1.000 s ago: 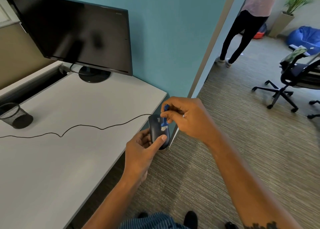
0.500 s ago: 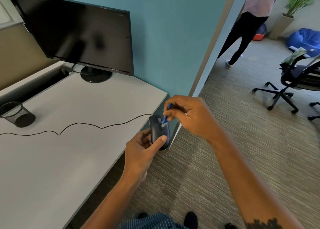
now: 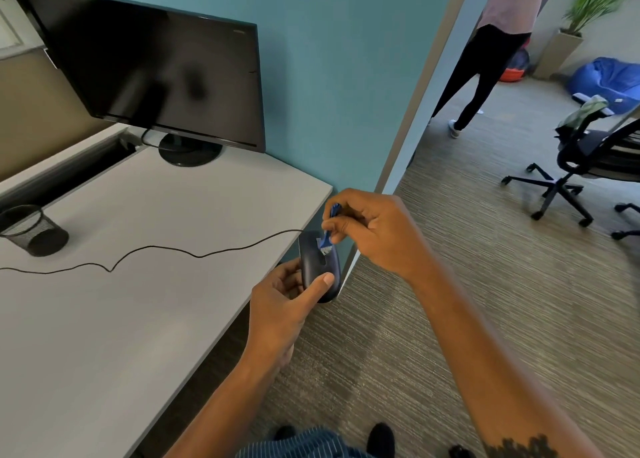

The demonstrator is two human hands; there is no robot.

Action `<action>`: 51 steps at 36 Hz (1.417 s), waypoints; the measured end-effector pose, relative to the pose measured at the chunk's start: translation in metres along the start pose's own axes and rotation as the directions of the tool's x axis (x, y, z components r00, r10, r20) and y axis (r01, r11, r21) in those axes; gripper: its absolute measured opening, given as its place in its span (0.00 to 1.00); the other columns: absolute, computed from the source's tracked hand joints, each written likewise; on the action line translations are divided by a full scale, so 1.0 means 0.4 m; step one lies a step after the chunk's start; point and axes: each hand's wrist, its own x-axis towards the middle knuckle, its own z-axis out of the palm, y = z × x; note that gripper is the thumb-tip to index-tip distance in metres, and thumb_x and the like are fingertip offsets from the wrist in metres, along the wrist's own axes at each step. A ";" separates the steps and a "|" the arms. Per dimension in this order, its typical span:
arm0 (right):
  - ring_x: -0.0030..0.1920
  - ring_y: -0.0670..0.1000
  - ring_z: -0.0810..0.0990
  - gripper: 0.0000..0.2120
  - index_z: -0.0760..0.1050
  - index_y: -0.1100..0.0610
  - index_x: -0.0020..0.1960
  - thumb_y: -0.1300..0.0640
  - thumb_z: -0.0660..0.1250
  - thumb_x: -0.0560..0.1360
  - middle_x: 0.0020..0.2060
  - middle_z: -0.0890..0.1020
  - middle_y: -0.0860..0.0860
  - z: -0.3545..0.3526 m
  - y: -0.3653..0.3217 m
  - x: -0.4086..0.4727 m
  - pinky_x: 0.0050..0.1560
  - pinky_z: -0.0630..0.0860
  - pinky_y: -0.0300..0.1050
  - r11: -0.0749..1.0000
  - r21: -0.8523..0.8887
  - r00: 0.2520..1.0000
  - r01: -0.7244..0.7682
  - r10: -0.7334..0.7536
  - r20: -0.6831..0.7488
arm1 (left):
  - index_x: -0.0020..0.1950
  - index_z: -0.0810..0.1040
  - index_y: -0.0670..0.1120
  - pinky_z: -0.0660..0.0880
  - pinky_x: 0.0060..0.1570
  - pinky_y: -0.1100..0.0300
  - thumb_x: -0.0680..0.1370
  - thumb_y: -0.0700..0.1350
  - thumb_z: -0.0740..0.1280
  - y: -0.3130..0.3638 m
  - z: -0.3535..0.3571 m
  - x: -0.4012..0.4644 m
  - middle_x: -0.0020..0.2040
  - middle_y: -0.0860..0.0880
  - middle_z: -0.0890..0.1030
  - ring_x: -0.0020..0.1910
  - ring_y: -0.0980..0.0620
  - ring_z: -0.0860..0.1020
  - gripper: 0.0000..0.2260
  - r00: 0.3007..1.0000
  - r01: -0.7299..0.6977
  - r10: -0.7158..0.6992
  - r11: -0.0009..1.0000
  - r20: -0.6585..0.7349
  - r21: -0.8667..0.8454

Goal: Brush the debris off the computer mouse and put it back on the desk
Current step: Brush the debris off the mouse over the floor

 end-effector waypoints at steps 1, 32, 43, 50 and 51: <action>0.44 0.49 0.91 0.09 0.84 0.52 0.54 0.66 0.74 0.83 0.44 0.90 0.45 0.000 -0.001 -0.003 0.51 0.88 0.44 1.000 0.009 0.999 -0.001 0.001 0.047 | 0.64 0.88 0.55 0.87 0.51 0.64 0.57 0.73 0.87 -0.001 -0.002 0.000 0.54 0.52 0.93 0.54 0.52 0.92 0.40 1.000 0.005 -0.005 1.000 0.001 0.002; 0.38 0.51 0.91 0.05 0.85 0.55 0.54 0.63 0.76 0.82 0.41 0.90 0.50 -0.020 0.008 -0.015 0.47 0.90 0.50 0.991 0.061 0.991 -0.116 0.120 -0.060 | 0.65 0.87 0.54 0.86 0.52 0.65 0.68 0.57 0.89 -0.009 0.001 -0.012 0.55 0.53 0.93 0.55 0.52 0.92 0.28 0.999 0.030 -0.032 0.997 0.019 0.066; 0.35 0.48 0.90 0.06 0.85 0.53 0.52 0.63 0.76 0.81 0.38 0.90 0.49 -0.003 0.005 -0.039 0.41 0.86 0.39 0.991 0.073 0.966 -0.110 0.124 -0.227 | 0.66 0.87 0.52 0.88 0.53 0.62 0.56 0.74 0.87 0.001 -0.007 -0.006 0.55 0.53 0.93 0.54 0.52 0.92 0.44 1.000 -0.003 0.004 0.999 -0.007 0.036; 0.36 0.49 0.91 0.04 0.85 0.56 0.54 0.63 0.77 0.81 0.39 0.90 0.52 0.015 0.008 -0.050 0.42 0.88 0.42 0.981 0.136 0.966 -0.142 0.167 -0.196 | 0.67 0.87 0.51 0.87 0.51 0.63 0.56 0.74 0.87 0.005 -0.005 -0.010 0.55 0.51 0.93 0.54 0.51 0.92 0.45 1.000 -0.014 0.014 1.000 0.001 0.005; 0.36 0.48 0.90 0.04 0.85 0.57 0.54 0.63 0.77 0.81 0.38 0.90 0.51 0.017 0.010 -0.049 0.42 0.88 0.42 0.986 0.108 0.949 -0.127 0.152 -0.274 | 0.67 0.87 0.52 0.87 0.51 0.64 0.56 0.74 0.87 0.006 -0.006 -0.012 0.55 0.52 0.93 0.54 0.52 0.92 0.46 1.000 -0.013 0.013 1.000 0.001 0.009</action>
